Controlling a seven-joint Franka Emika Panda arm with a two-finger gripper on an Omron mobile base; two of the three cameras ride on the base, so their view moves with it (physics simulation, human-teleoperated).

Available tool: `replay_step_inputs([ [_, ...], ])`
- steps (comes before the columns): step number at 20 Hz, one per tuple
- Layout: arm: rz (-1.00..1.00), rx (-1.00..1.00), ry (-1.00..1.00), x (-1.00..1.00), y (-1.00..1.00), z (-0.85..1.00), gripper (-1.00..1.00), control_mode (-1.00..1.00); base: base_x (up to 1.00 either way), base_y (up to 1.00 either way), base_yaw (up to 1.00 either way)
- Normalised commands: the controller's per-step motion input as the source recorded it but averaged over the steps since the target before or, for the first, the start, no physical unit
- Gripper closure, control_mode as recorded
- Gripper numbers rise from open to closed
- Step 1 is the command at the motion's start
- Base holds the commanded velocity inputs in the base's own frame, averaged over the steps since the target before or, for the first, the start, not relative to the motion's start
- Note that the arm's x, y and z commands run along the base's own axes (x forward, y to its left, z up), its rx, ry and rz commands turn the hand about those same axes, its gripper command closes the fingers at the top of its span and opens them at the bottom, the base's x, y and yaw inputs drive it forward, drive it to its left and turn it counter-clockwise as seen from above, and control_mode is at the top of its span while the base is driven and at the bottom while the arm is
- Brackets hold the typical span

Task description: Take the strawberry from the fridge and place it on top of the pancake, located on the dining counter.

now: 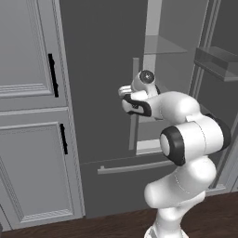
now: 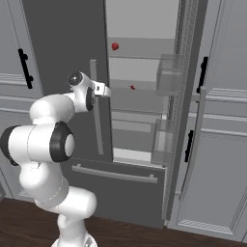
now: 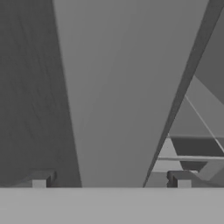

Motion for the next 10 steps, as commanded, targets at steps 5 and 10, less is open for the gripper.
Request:
replay_step_inputs([
  [5,-0.01,-0.04,0.00,0.90,0.25,-0.69,1.00,-1.00,0.00,0.00,0.00],
  [10,0.02,-0.01,0.04,0.65,0.57,-0.64,1.00,-1.00,0.00,0.00,0.00],
])
